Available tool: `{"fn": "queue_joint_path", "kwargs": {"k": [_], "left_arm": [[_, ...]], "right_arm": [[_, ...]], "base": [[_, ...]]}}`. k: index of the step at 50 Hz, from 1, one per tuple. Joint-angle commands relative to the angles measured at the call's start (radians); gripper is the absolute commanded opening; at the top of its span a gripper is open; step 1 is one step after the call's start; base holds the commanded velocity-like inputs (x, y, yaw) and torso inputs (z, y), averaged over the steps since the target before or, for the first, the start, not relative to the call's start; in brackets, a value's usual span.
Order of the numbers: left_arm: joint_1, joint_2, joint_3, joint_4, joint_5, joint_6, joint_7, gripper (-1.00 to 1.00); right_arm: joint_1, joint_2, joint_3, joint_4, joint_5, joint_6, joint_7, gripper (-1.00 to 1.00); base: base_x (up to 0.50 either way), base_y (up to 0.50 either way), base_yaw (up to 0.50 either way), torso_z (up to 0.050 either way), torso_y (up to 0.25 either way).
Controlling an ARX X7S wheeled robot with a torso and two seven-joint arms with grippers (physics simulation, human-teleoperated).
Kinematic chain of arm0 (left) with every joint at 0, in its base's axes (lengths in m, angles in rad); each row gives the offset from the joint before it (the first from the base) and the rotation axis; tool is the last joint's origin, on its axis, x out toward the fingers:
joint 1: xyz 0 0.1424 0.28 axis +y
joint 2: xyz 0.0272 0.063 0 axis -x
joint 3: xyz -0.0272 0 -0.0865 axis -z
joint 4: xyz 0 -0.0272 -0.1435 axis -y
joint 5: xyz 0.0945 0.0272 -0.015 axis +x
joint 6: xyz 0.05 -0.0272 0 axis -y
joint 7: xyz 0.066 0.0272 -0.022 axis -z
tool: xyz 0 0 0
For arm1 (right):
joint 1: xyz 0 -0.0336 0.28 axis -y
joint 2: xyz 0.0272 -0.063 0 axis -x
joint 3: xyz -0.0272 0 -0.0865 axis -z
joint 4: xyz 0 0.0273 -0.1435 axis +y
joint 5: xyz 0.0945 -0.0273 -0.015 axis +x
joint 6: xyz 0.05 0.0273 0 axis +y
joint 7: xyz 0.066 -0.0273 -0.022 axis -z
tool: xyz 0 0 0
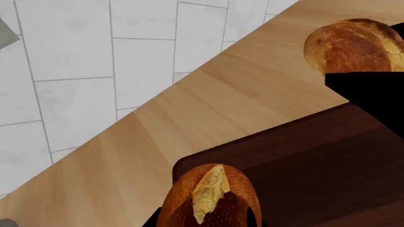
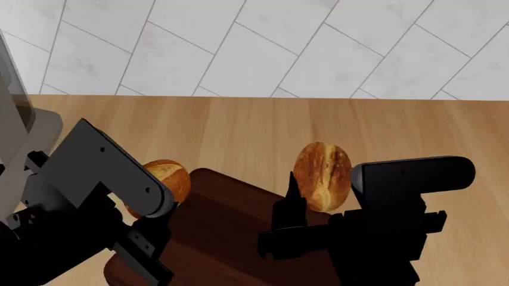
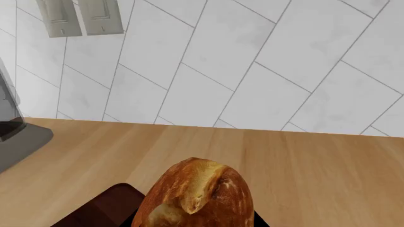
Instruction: Place all breads on the cutting board.
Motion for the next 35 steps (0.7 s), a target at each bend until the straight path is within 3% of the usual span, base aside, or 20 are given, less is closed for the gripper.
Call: {"fn": "queue_joint_path", "kwargs": {"k": [1,35], "left_arm": [[0.019,0.037,0.009,-0.046,0.037,0.023,0.07,-1.0],[-0.006,0.1,0.094,-0.218,0.09,0.029,0.226,-1.0]], "right_arm": [[-0.124,-0.005,-0.008,0.013,0.018,-0.007,-0.024,-1.0],[-0.13,0.025,0.0,-0.016,0.088,-0.003,0.023,-1.0]], "base": [[0.0,0.0,0.0,0.0,0.0],[0.0,0.0,0.0,0.0,0.0]]}}
